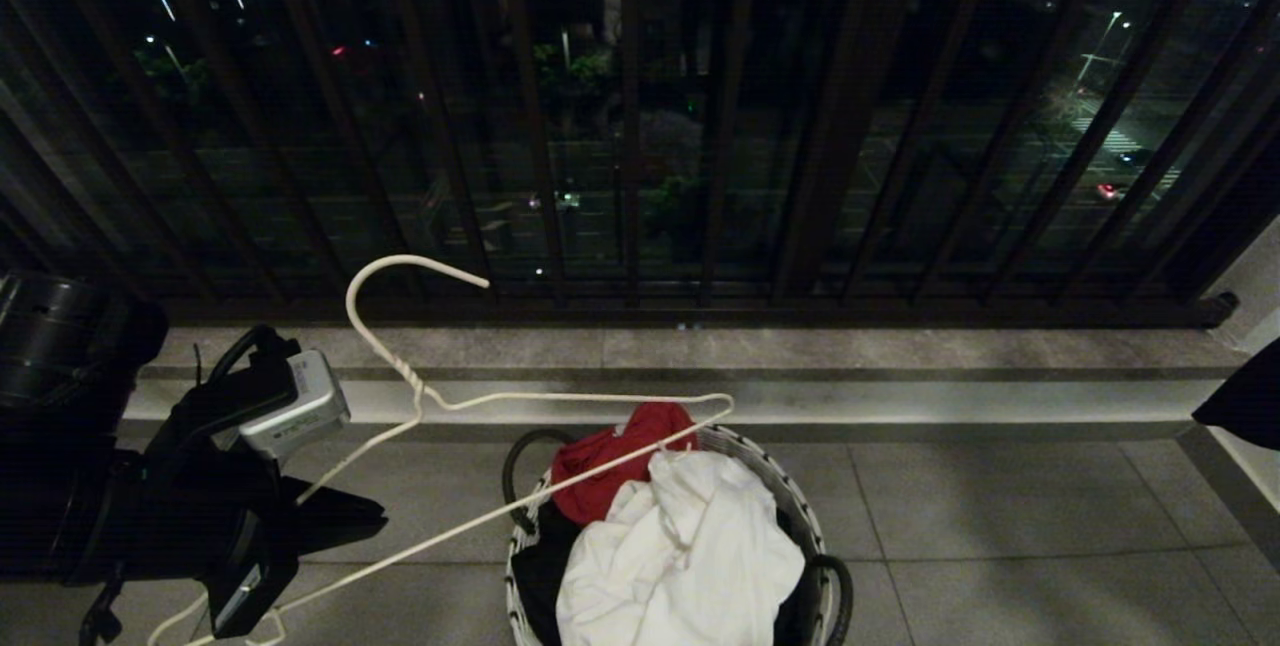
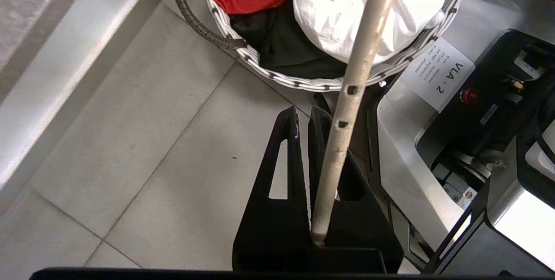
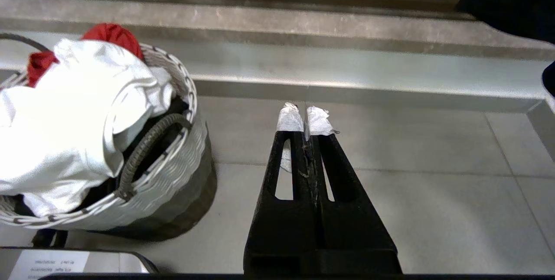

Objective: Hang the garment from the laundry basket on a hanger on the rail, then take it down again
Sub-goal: Pick up clothes from the basket

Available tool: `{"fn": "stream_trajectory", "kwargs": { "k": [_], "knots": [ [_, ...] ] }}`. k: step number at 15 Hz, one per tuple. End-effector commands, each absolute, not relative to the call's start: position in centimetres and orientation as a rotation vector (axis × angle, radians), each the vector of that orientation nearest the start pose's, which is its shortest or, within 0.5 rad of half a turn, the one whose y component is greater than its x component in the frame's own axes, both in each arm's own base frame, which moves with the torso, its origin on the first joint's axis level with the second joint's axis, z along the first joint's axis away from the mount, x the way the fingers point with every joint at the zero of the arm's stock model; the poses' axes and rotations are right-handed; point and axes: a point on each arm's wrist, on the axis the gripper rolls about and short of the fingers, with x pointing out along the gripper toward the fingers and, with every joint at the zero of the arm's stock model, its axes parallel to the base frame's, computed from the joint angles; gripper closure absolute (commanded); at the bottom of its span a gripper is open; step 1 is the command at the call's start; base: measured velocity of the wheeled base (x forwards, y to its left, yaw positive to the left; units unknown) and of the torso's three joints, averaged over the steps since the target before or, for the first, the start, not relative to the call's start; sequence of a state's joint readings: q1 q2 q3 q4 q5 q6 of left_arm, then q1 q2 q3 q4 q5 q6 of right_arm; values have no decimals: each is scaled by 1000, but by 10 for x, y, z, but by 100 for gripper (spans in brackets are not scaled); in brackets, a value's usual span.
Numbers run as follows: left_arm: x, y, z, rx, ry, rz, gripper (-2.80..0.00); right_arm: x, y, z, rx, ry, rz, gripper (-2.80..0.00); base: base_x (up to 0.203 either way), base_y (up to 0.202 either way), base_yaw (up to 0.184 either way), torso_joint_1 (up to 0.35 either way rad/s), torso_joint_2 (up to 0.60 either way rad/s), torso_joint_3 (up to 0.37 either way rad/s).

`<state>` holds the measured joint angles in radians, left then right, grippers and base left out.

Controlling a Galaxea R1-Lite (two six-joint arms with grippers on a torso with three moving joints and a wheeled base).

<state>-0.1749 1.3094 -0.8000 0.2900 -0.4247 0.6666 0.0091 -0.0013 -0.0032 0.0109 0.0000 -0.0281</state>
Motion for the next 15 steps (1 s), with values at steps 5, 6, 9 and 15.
{"fn": "stream_trajectory", "kwargs": {
  "k": [5,6,9,15],
  "knots": [
    [179,-41,198,512,584,-812,0,-23,0,75,-29,8,9,0,0,0,0,5,2,-182],
    [179,-41,198,512,584,-812,0,-23,0,75,-29,8,9,0,0,0,0,2,1,-192],
    [176,-41,200,513,573,-809,0,-23,0,75,-29,8,9,0,0,0,0,5,4,-196],
    [171,-39,206,477,556,-786,0,-23,0,75,-45,8,14,0,0,0,0,5,1,-90]
  ]
}}
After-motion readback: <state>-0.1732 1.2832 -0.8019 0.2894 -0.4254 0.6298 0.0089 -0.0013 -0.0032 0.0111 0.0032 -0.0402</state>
